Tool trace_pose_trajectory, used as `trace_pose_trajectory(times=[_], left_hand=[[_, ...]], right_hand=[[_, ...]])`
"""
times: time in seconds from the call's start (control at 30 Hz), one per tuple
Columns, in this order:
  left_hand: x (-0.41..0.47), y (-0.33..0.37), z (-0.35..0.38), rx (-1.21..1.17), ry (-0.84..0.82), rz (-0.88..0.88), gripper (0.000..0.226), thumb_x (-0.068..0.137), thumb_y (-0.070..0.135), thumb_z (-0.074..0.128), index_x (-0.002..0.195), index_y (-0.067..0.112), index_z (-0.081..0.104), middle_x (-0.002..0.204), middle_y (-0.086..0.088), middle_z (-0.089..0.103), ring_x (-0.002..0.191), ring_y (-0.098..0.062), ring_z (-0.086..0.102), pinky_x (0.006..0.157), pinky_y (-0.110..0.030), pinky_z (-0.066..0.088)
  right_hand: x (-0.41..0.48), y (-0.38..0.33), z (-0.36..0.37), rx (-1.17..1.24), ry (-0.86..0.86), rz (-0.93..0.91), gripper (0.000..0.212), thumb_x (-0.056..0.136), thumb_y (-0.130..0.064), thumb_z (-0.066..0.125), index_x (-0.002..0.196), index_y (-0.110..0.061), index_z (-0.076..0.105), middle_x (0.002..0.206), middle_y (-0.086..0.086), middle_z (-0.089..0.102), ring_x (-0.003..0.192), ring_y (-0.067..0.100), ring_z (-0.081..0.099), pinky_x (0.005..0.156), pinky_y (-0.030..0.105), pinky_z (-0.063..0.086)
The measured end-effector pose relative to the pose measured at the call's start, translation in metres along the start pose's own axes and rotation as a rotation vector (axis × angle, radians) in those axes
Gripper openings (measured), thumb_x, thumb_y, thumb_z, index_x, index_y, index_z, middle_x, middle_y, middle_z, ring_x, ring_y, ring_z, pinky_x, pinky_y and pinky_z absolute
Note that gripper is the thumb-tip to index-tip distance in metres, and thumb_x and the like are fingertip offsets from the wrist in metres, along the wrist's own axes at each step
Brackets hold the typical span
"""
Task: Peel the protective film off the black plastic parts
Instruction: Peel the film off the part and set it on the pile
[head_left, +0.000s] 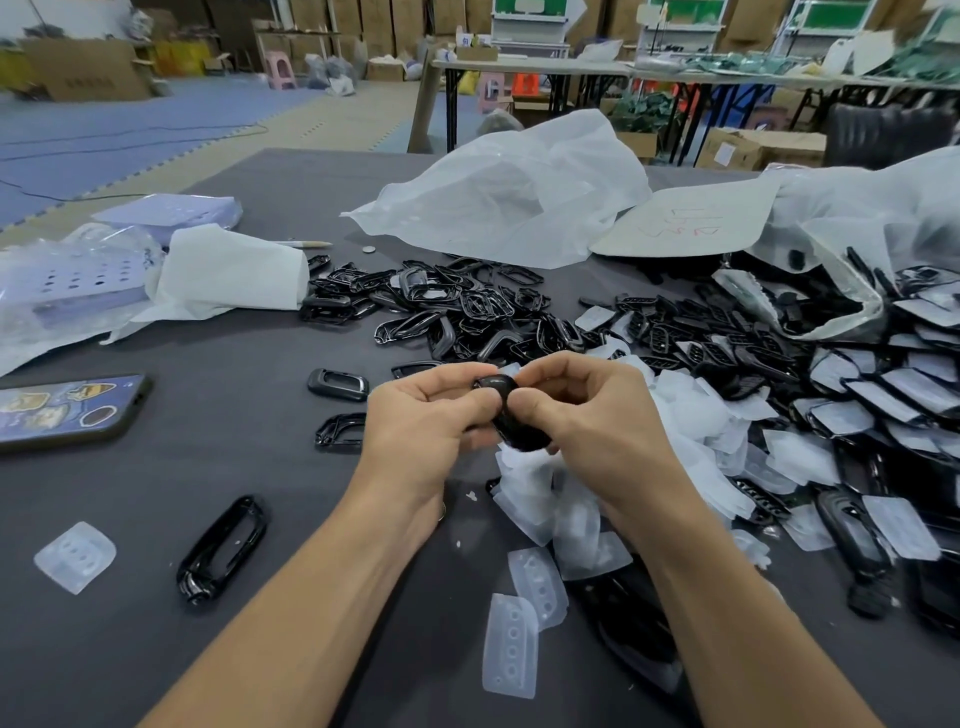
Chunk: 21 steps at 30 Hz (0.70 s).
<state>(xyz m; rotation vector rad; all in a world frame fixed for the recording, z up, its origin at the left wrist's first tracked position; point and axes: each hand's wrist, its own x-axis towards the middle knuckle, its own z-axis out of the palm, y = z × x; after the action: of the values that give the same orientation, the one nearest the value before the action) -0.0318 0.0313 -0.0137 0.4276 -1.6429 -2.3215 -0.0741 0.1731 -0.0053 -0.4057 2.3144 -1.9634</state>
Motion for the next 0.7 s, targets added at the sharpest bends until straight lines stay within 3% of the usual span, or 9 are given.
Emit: trace_pose_trajectory(times=[0.17,0.37,0.57,0.63,0.7], left_hand=[[0.002,0.002,-0.002,-0.022,0.052,0.036,0.022,0.085,-0.014,0.071,0.091,0.007,0.076,0.072,-0.005,0.078,0.06,-0.013,0.072,0.054,-0.02,0.057],[0.008,-0.003,-0.007,0.352,0.07,0.159,0.018,0.082,0.002,0.08,0.083,0.019,0.081,0.075,-0.011,0.079,0.064,-0.023,0.073,0.069,-0.035,0.064],[0.008,0.0,-0.008,0.333,-0.022,0.103,0.02,0.091,0.002,0.073,0.078,0.015,0.083,0.065,-0.011,0.075,0.052,-0.014,0.067,0.053,-0.023,0.056],[0.008,0.002,-0.009,0.433,-0.022,0.18,0.028,0.09,0.001,0.072,0.077,0.023,0.083,0.063,-0.009,0.075,0.052,-0.016,0.069,0.052,-0.027,0.058],[0.008,0.007,-0.011,0.483,0.08,0.277,0.042,0.089,-0.001,0.072,0.069,0.035,0.082,0.061,-0.002,0.075,0.052,-0.016,0.072,0.051,-0.025,0.058]], right_hand=[[-0.002,-0.001,0.003,0.006,-0.052,0.026,0.012,0.085,-0.001,0.074,0.078,-0.011,0.074,0.069,0.014,0.074,0.056,0.02,0.064,0.054,0.032,0.052],[0.0,0.003,0.007,-0.029,0.07,0.01,0.029,0.08,0.003,0.074,0.068,-0.024,0.076,0.062,0.004,0.073,0.052,0.014,0.064,0.05,0.023,0.047],[0.001,0.004,0.003,-0.043,0.059,-0.09,0.027,0.078,0.008,0.072,0.071,-0.017,0.078,0.065,0.001,0.074,0.059,0.012,0.068,0.06,0.025,0.052],[0.0,0.003,0.003,-0.097,0.056,-0.098,0.026,0.081,0.003,0.073,0.074,-0.021,0.08,0.066,-0.003,0.074,0.061,0.01,0.068,0.062,0.026,0.053],[-0.001,0.003,0.002,-0.19,0.124,-0.101,0.022,0.085,-0.008,0.074,0.083,-0.028,0.082,0.07,-0.012,0.075,0.067,0.004,0.068,0.067,0.022,0.055]])
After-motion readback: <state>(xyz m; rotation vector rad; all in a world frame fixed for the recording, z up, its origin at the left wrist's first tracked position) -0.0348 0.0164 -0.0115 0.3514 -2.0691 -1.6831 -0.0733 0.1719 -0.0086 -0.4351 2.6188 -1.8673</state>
